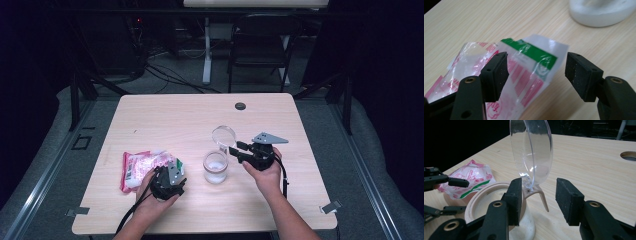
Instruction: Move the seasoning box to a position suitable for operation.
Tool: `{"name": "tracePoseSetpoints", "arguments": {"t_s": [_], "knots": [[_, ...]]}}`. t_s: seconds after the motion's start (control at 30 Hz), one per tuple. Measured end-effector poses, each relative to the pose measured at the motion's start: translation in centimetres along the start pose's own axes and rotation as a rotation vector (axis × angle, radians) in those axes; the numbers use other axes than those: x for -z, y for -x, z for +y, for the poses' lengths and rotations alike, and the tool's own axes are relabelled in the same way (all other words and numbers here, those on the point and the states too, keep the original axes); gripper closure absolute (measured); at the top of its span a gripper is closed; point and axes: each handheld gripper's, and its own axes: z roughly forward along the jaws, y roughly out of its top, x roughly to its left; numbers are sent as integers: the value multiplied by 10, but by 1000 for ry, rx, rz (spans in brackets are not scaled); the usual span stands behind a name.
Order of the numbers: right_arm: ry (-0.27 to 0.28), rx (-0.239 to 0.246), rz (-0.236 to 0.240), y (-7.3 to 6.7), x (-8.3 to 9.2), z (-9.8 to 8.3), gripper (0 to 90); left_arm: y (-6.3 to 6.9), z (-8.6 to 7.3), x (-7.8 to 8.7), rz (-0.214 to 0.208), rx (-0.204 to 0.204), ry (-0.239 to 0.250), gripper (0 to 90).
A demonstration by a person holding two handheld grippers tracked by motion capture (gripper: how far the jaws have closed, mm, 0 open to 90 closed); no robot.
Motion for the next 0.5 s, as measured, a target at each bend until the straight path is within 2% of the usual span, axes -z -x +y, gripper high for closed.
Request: {"name": "tracePoseSetpoints", "arguments": {"t_s": [0.1,0.37,0.5], "knots": [[-10,6,-2,0,0,0,569,-4,-3,-4,9,21,-15,357],[-4,1,0,1,-1,-1,569,-10,-8,-13,54,16,-48,369],[-5,1,0,1,-1,-1,569,-14,-10,-15,75,36,-62,394]]}}
